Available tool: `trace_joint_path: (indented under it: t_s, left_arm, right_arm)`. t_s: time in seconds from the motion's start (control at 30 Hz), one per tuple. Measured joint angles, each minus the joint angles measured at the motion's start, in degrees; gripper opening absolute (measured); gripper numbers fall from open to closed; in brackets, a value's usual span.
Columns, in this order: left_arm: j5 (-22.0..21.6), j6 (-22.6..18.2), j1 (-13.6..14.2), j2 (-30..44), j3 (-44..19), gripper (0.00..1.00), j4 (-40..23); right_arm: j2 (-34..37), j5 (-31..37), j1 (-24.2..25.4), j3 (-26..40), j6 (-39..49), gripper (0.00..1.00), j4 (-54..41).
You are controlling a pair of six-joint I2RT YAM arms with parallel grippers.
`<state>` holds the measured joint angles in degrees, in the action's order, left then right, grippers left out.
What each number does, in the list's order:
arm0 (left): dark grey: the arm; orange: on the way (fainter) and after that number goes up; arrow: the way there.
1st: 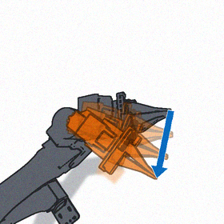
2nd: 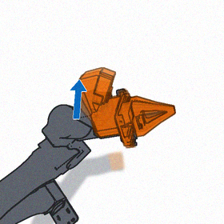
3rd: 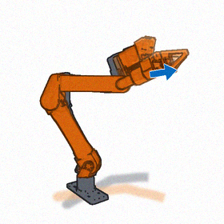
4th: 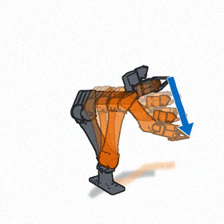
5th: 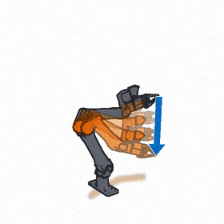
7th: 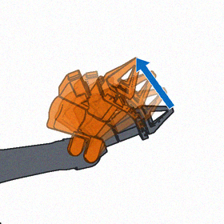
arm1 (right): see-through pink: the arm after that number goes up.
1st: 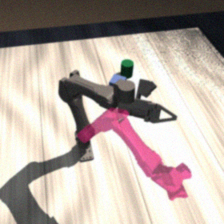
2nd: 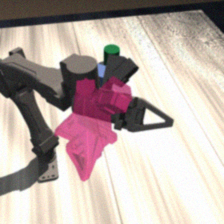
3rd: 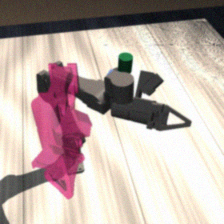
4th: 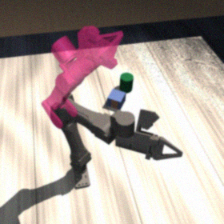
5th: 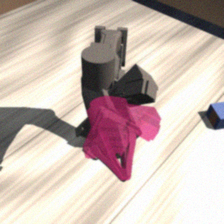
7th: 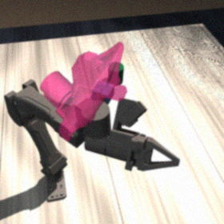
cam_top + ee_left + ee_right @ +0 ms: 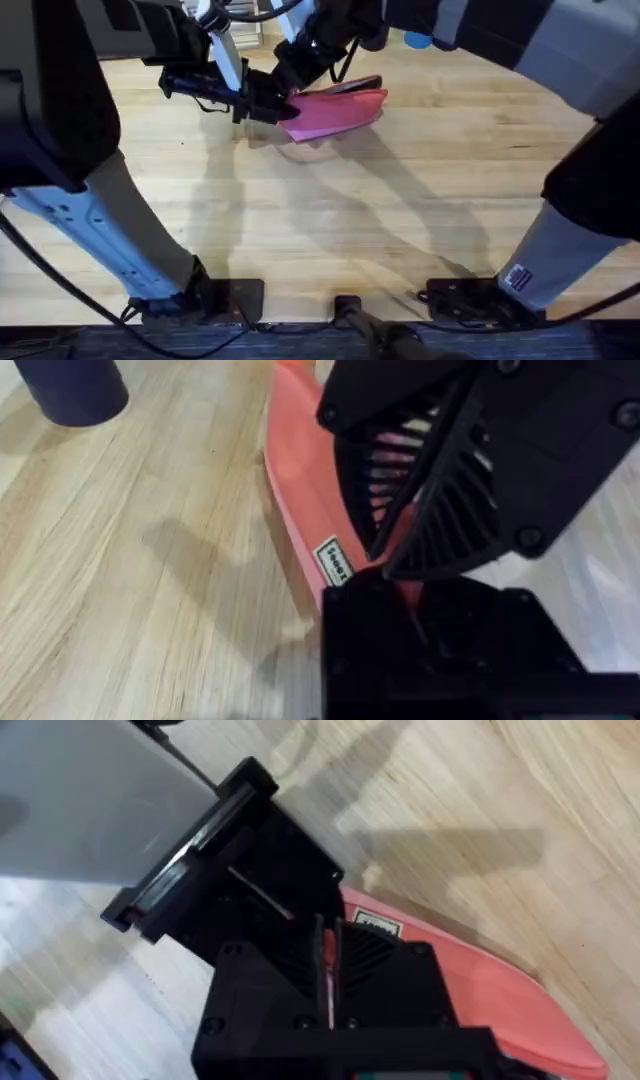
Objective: Unzip the bag, pick up the pens from the table one at a time and place them inside, then zip the bag closed.
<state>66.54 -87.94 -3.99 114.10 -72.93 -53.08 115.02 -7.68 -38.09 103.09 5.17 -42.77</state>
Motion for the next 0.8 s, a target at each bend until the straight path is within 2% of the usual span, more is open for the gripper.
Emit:
trace_joint_path:
  t_s: [0.2,0.4,0.53,0.7,0.8]
  left_arm:
    - [0.0,0.0,0.0,0.0,0.0,0.044,1.0]
    - [0.9,0.0,0.0,0.0,0.0,0.044,1.1]
    - [-0.3,0.0,0.0,0.2,-0.1,0.044,0.8]
    - [-0.6,0.0,0.0,0.4,-0.1,0.043,0.8]
    - [-0.6,0.0,0.0,0.4,-0.1,0.044,0.8]
  right_arm:
    - [0.0,0.0,0.4,0.0,0.0,0.032,0.0]
    - [0.0,-1.7,2.7,0.0,0.0,0.032,-0.1]
    - [-0.1,-1.4,5.3,0.0,0.3,0.03,0.6]
    - [-0.2,0.0,11.0,0.0,1.3,0.03,0.3]
    - [-0.2,0.0,11.4,0.0,1.6,0.03,0.3]
